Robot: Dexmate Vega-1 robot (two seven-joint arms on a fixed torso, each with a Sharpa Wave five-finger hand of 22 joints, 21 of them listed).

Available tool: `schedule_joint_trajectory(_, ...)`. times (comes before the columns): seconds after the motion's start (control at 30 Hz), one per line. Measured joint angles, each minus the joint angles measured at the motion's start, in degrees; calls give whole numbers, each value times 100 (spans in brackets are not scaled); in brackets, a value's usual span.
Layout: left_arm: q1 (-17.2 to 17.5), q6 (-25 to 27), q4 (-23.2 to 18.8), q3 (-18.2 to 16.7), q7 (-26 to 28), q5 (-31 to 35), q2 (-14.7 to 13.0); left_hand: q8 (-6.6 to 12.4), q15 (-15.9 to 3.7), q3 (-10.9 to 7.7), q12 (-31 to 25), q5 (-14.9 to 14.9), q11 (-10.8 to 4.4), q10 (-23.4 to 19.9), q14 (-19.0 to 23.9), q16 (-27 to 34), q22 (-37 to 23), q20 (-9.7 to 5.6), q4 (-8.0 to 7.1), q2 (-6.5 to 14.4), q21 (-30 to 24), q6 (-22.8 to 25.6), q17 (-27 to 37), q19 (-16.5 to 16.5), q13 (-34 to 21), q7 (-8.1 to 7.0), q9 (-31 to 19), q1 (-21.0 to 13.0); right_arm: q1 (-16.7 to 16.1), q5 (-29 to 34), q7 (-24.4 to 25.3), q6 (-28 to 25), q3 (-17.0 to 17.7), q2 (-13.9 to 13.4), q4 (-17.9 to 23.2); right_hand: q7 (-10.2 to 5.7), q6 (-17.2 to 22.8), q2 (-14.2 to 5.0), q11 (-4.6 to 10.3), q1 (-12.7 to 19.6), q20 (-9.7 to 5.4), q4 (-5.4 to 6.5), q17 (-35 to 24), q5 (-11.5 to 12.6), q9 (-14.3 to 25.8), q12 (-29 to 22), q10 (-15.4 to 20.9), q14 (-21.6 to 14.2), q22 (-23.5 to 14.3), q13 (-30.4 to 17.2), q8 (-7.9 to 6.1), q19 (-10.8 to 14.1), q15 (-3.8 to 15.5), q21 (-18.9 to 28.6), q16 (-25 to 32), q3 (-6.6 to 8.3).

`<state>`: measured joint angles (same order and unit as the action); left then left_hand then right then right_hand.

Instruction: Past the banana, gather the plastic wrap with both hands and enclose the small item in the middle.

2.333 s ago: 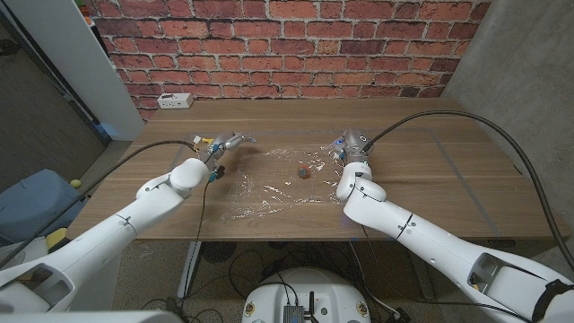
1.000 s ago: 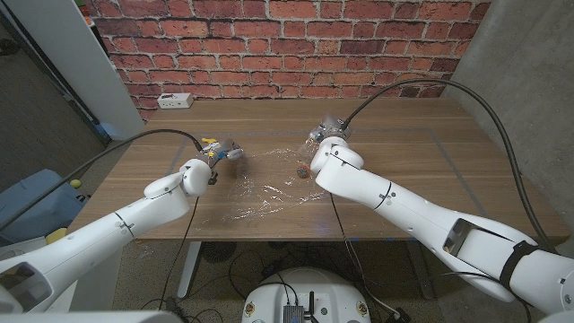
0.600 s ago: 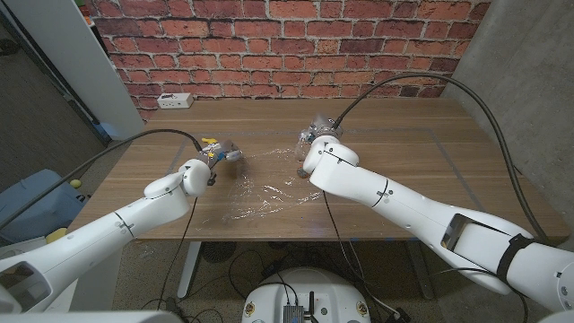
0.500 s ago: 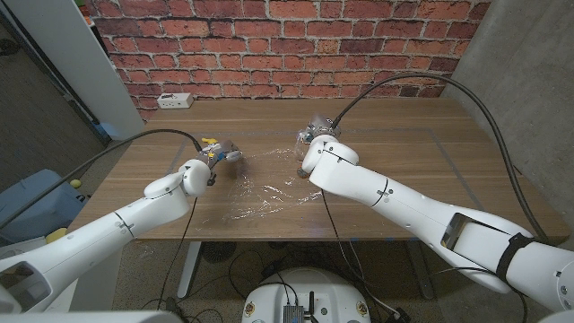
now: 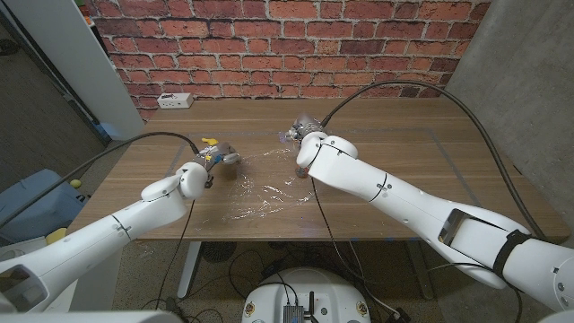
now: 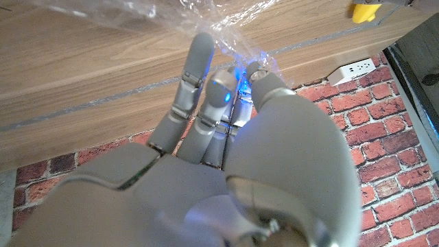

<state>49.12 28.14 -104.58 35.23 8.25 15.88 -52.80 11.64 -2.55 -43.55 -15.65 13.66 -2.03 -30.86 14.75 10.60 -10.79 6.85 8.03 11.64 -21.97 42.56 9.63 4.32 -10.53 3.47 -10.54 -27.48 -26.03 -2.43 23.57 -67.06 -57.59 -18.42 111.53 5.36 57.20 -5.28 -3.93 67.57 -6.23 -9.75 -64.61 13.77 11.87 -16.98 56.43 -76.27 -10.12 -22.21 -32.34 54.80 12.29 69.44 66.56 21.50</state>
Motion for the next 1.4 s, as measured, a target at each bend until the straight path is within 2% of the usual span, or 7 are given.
schedule_joint_trajectory(0.43, 110, -151, 62, -94, 85, -94, -61, -42, 0, -13, 45, 0, 0, 0, 0, 0, 1, 0, -13, 0, 0, -83, 0, 0, -29, -40, 0, 0, -147, -365, -239, 1046, 197, 66, -259, 45, -45, 99, -37, -39, -166, 44, -162, 129, 0, -33, 92, -76, 48, -79, -46, 182, -9, 45, -60, 238)
schedule_joint_trajectory(0.53, 115, -174, 75, -101, 86, -106, -68, -46, 0, -13, 73, 0, -22, 22, 0, 0, 1, 0, -13, -26, 0, -83, 0, 0, -29, -40, 0, -26, -179, -449, -300, 1189, 260, 102, -351, 61, -61, 141, -37, -82, -238, 71, 275, 152, 33, 43, -31, 28, 53, -70, -47, 230, 0, 45, -484, 340)
schedule_joint_trajectory(0.6, 116, -191, 85, -107, 86, -112, -72, -66, 0, -12, 84, 0, -22, 22, 0, 0, 1, 0, -13, -30, 0, -83, 0, 0, -29, -40, 0, -30, -187, -529, -356, 1292, 299, 135, -434, 91, -91, 155, -26, -99, -260, 70, 770, 152, 331, 85, -99, 24, 50, -34, 34, 253, 0, 45, -862, 416)
schedule_joint_trajectory(0.8, 118, -228, 109, -120, 86, -123, -90, -66, 0, -10, 105, 0, -22, 22, 0, 0, 0, 0, -15, -30, 0, -96, 0, 0, -29, -28, 1, -30, -182, -748, -500, 1520, 381, 287, -796, 126, -60, 119, -2, -218, -320, 86, 2491, 62, 615, 189, -267, -386, 44, 81, 228, 419, 3, 92, -1926, 514)
schedule_joint_trajectory(1.07, 117, -246, 135, -131, 70, -138, -95, -65, 0, 12, 129, 0, -22, 22, 0, 0, 1, 0, -38, -30, 0, -126, 0, 0, -28, -58, 1, -30, -115, -960, -646, 1684, 407, 463, -1240, 194, -116, -1, -17, -338, -360, 128, 3346, 4, 618, 305, -437, -393, 52, 164, 316, 458, 14, 109, -2448, 639)
schedule_joint_trajectory(1.27, 100, -268, 161, -138, 64, -147, -95, -77, 22, 16, 133, 0, 2, 45, -22, 0, 1, 15, -54, -30, 0, -159, 0, -16, -28, -51, 1, -30, -96, -1149, -797, 1909, 450, 561, -1530, 178, -351, -99, -88, -436, -370, 138, 4041, -9, 656, 452, -706, -84, 39, 244, 362, 510, 32, 113, -3104, 802)
schedule_joint_trajectory(1.4, 87, -290, 185, -144, 64, -155, -86, -150, 23, 44, 228, 0, 142, 197, -68, 0, -29, 21, -118, -30, 0, -354, 0, -21, -28, -95, 1, -30, -96, -1348, -975, 2132, 523, 631, -1784, 209, -616, -234, -170, -570, -370, 240, 4403, -9, 640, 551, -983, 100, 53, 290, 455, 510, 29, 80, -3507, 904)
